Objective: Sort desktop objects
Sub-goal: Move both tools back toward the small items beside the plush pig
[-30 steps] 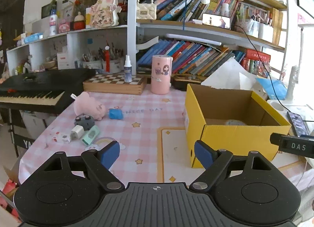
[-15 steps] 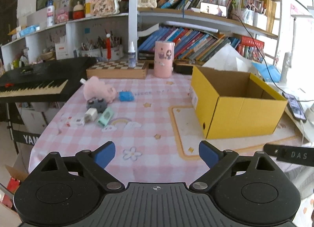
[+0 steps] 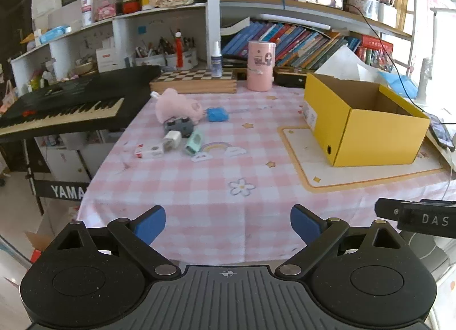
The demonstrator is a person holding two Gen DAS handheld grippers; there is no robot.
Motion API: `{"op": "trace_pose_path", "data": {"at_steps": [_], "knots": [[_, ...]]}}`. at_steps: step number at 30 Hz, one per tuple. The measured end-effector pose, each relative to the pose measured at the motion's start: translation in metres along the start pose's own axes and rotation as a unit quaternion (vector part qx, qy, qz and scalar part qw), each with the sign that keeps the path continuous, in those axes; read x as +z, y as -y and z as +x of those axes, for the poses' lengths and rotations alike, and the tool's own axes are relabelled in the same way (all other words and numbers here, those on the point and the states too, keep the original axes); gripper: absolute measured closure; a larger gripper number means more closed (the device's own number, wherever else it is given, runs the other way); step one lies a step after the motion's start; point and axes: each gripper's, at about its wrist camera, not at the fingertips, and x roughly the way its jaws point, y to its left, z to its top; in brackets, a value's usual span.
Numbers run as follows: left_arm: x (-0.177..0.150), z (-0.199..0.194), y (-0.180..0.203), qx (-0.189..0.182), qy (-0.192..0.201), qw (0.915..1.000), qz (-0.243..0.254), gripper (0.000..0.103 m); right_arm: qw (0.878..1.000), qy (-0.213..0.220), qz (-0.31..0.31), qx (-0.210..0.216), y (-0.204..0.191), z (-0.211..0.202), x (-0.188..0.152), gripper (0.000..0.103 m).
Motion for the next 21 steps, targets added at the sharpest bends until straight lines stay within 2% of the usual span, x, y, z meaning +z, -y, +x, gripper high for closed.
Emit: {"op": "trace_pose_path", "data": {"at_steps": [11,21], "knots": [[-0.013,-0.014,-0.046,0.016,-0.002,0.9993,-0.033,0.007,0.998,-0.001,-0.044,0.033,-0.053,-0.002,-0.013,0.025],[-0.009,-0.016,-0.07,0.035,0.005,0.9985,-0.043,0.007,0.996,0.005,-0.076,0.054,-0.088,0.0,-0.011,0.025]]}}
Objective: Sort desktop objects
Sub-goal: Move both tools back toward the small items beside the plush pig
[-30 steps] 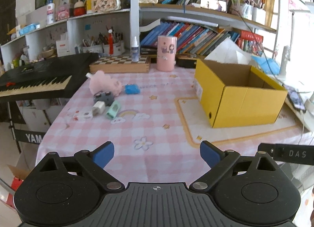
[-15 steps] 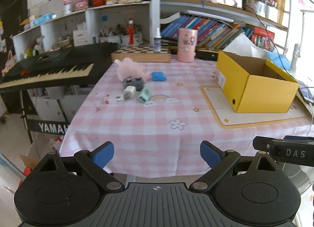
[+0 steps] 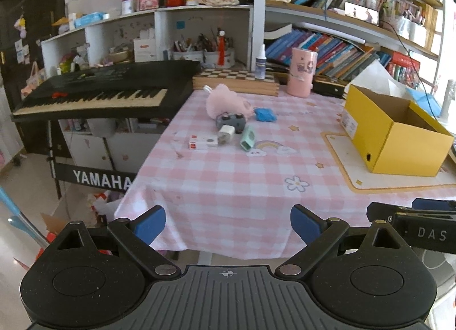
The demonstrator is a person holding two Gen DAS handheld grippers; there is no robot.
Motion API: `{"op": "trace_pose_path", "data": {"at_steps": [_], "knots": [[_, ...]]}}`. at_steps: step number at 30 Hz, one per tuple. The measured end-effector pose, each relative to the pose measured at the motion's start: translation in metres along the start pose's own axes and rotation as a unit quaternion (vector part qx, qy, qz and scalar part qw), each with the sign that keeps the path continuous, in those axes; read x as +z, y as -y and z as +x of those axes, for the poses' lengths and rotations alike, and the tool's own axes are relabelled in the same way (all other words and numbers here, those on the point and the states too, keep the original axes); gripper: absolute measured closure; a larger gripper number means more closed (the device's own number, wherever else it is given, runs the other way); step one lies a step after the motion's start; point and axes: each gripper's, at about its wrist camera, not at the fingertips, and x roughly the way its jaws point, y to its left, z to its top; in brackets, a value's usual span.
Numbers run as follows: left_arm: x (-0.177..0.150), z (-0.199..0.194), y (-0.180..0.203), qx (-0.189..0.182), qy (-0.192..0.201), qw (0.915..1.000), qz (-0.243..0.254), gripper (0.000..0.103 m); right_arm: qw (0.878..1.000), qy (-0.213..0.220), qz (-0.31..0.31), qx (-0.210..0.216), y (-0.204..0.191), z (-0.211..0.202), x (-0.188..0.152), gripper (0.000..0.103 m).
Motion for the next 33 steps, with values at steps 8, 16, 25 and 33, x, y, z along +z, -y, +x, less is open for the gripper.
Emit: {"op": "trace_pose_path", "data": {"at_steps": [8,16,25,33], "knots": [[0.005,0.005,-0.011,0.001,-0.001,1.0,0.003,0.007,1.0,0.006,-0.015,0.002,-0.017,0.005,0.008,0.025],[0.008,0.013,-0.02,-0.004,-0.009,0.9999,-0.01,0.007,1.0,0.002,-0.03,0.005,-0.029,0.01,0.015,0.025],[0.012,0.035,-0.025,0.006,-0.028,0.9993,-0.023,0.007,0.998,-0.008,-0.052,0.017,-0.037,0.03,0.023,0.025],[0.026,0.07,-0.028,0.012,-0.048,0.9983,-0.031,0.007,0.997,-0.032,-0.061,0.037,-0.038,0.071,0.043,0.025]]}}
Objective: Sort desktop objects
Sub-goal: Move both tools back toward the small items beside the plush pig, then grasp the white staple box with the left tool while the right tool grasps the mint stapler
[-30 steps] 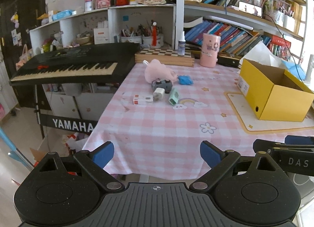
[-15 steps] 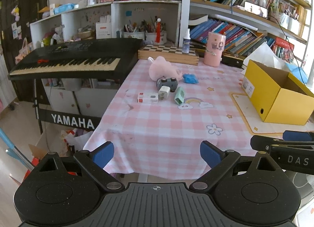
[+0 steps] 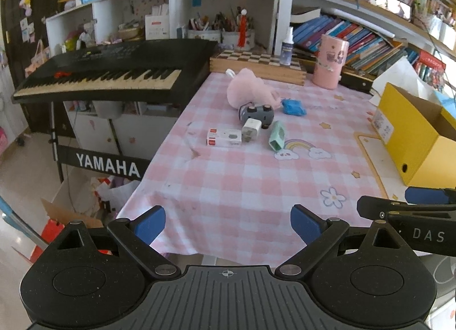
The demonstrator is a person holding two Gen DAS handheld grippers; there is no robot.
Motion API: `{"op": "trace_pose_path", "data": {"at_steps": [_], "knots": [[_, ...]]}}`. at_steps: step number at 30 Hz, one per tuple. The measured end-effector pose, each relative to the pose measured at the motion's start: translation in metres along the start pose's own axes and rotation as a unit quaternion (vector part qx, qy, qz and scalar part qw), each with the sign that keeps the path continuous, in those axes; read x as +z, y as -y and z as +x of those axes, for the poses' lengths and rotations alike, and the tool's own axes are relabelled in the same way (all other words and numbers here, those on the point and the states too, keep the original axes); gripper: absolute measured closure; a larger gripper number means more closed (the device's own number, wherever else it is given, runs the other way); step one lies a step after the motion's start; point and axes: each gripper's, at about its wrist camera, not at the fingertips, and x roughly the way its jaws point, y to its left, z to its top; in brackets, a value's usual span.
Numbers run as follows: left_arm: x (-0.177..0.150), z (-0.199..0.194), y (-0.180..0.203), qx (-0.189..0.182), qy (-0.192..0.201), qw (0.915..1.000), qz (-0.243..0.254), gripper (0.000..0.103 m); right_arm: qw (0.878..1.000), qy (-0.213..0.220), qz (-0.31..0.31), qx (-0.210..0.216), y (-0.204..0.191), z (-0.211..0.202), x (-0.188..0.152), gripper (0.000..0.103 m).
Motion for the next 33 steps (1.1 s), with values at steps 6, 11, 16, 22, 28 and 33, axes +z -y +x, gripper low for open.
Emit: {"op": "trace_pose_path", "data": {"at_steps": [6,11,16,22,28,33], "knots": [[0.015,0.025,0.001,0.011,-0.018,0.9997,-0.011,0.007,1.0,-0.017,-0.015,0.019,0.004,0.031,0.021,0.025],[0.023,0.042,0.001,0.02,-0.032,0.9991,-0.022,0.007,0.998,-0.035,-0.026,0.034,0.008,0.055,0.035,0.026],[0.033,0.056,0.002,0.027,-0.039,0.9984,-0.032,0.009,0.997,-0.048,-0.035,0.047,0.012,0.075,0.049,0.027],[0.045,0.068,0.003,0.031,-0.039,0.998,-0.039,0.013,0.996,-0.048,-0.044,0.063,0.016,0.094,0.065,0.029],[0.06,0.085,0.005,0.043,-0.032,0.9977,-0.041,0.015,0.994,-0.044,-0.057,0.082,0.018,0.112,0.084,0.033],[0.07,0.107,0.006,0.052,-0.032,0.9976,-0.034,0.02,0.993,-0.046,-0.058,0.09,0.022,0.129,0.098,0.033]]}}
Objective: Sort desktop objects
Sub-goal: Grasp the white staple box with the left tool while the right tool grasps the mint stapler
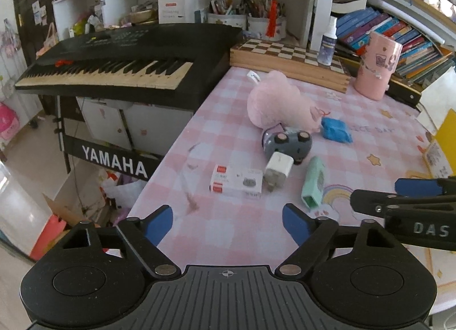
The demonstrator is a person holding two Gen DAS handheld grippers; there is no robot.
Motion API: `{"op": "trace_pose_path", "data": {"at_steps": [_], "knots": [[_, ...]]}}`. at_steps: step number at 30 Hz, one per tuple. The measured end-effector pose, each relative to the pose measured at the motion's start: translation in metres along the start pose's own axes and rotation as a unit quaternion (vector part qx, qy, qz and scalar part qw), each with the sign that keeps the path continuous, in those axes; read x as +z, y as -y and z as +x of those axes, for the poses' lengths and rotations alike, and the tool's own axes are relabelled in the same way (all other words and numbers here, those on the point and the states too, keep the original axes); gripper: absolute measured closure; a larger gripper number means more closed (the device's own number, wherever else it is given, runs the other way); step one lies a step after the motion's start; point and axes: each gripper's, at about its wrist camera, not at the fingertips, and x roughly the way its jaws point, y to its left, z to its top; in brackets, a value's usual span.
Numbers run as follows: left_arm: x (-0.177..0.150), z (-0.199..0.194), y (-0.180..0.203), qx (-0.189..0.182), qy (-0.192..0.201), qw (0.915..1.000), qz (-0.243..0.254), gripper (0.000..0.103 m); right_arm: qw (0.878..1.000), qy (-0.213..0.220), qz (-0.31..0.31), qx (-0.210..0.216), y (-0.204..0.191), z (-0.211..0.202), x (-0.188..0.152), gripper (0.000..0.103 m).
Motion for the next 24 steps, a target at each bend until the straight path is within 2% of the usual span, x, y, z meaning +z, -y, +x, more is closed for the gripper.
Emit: {"op": "trace_pose_path", "data": {"at_steps": [4,9,14,17,21,22,24], "knots": [[0.006,0.023,0.004,0.004,-0.005,0.9998,0.017,0.022,1.0,-0.001,-0.005,0.005,0.006,0.008,0.007,0.034],[0.013,0.044,0.012,0.004,-0.014,0.9978,0.064,0.028,1.0,-0.007,-0.009,0.009,0.013,0.019,0.013,0.034],[0.019,0.059,0.016,-0.006,-0.027,0.9958,0.087,0.035,1.0,-0.011,-0.013,0.019,0.016,0.027,0.018,0.034],[0.02,0.064,0.018,-0.017,-0.031,0.9946,0.097,0.036,0.999,-0.013,-0.017,0.026,0.016,0.031,0.022,0.034],[0.021,0.068,0.012,-0.032,-0.034,0.9957,0.08,0.043,0.999,-0.024,-0.021,0.041,0.015,0.04,0.025,0.036],[0.021,0.068,0.009,-0.032,-0.033,0.9963,0.072,0.05,0.998,-0.028,-0.022,0.045,0.013,0.043,0.025,0.037],[0.021,0.066,0.007,-0.03,-0.037,0.9965,0.069,0.05,0.998,-0.032,-0.025,0.053,0.011,0.048,0.027,0.037]]}}
